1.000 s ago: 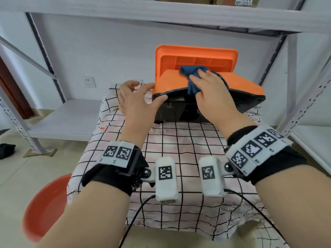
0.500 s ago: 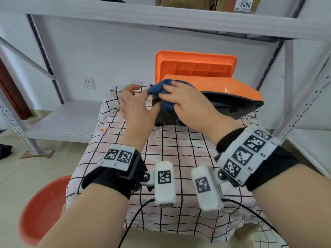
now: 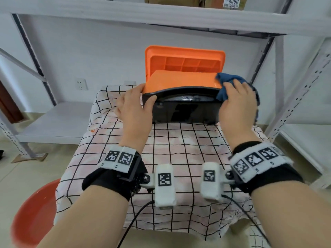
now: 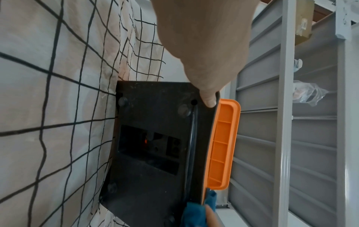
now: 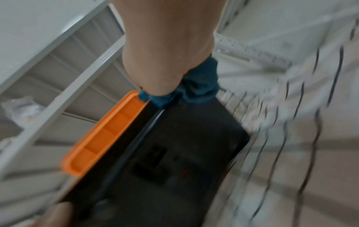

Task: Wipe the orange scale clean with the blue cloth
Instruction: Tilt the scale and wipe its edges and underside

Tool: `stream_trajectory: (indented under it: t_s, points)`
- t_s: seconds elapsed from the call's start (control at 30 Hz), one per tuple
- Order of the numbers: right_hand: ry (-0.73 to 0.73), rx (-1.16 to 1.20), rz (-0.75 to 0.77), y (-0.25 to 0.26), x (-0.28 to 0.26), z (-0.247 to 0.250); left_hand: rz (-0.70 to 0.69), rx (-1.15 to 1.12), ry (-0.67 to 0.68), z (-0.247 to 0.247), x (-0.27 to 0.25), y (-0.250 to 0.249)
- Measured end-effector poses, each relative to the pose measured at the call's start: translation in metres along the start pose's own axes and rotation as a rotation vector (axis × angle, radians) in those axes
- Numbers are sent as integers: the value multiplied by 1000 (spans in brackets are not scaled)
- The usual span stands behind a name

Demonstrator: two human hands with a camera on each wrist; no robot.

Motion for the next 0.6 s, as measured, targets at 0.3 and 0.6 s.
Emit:
stream_trajectory:
  t_s: [0.3,0.6]
  points:
    - [249,241,484,101,18,-16,-6,71,-30,1,6,3]
    - [48,16,107,-12,6,6,25,5,-26,-7,2,-1]
Point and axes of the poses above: each hand's wrist, its own x-axis towards the middle knuckle, its own z-axis out of the back of the hand, y = z × x, the point moved 2 cm from there along x, towards the middle knuckle, and after that the axes turned 10 degrees about z, right-handed, at the moved point
